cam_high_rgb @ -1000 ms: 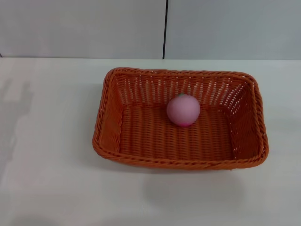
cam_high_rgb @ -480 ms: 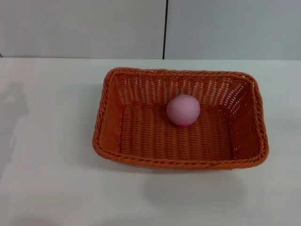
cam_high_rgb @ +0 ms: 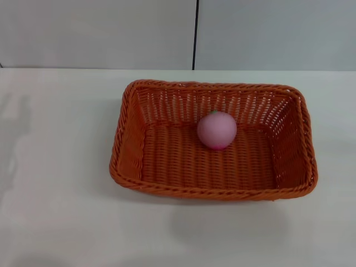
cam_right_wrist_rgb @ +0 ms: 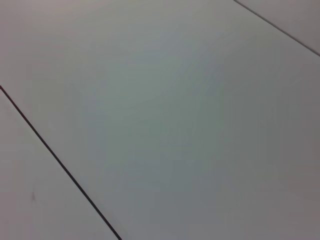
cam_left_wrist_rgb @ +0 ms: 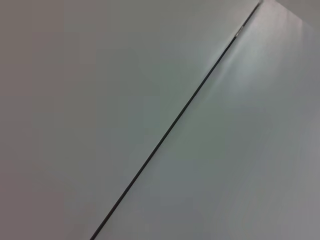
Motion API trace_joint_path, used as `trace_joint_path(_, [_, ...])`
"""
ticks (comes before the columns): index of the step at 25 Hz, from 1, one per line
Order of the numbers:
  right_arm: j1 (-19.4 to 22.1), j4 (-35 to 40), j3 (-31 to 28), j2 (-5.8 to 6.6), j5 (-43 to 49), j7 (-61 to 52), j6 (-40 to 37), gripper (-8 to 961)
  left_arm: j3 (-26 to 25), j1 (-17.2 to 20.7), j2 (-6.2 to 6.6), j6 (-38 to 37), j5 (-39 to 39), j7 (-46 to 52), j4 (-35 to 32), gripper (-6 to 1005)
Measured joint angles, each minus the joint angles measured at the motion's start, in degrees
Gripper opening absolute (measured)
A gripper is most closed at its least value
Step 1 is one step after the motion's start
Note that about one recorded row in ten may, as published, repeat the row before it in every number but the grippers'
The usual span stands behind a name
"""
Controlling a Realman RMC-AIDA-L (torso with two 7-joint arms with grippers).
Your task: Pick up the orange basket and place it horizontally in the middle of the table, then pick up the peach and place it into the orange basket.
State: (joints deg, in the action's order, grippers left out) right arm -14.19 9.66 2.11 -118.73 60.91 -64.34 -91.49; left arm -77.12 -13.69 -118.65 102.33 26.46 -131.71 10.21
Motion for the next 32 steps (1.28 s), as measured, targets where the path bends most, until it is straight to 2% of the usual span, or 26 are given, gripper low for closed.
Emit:
trace_joint_path(7, [0.0,0.0,0.0,0.00,0.0,0.2,0.0,451,0.0,0.0,-0.10,0.1,0.0,-0.1,-0.2,666])
trace_joint_path(15, [-0.1,-0.3,0.0,-0.01,0.0,0.3,0.0,451,-0.1,0.4,-0.09,0.6,0.0,0.0,0.1,791])
trace_joint_path(20, [0.1,-0.5,0.0,-0.01,0.0,0.3,0.0,451,-0.2,0.5,-0.09,0.6,0.0,0.0,0.1,694])
trace_joint_path(26, [0.0,-0.5,0.0,-0.01,0.0,0.3,0.1,451,-0.2,0.3,-0.12,0.5,0.0,0.1,0.2,440])
trace_joint_path(32, [0.0,-0.5,0.0,-0.01,0.0,0.4,0.2,451,-0.2,0.1,-0.16,0.4,0.2,0.1,0.2,440])
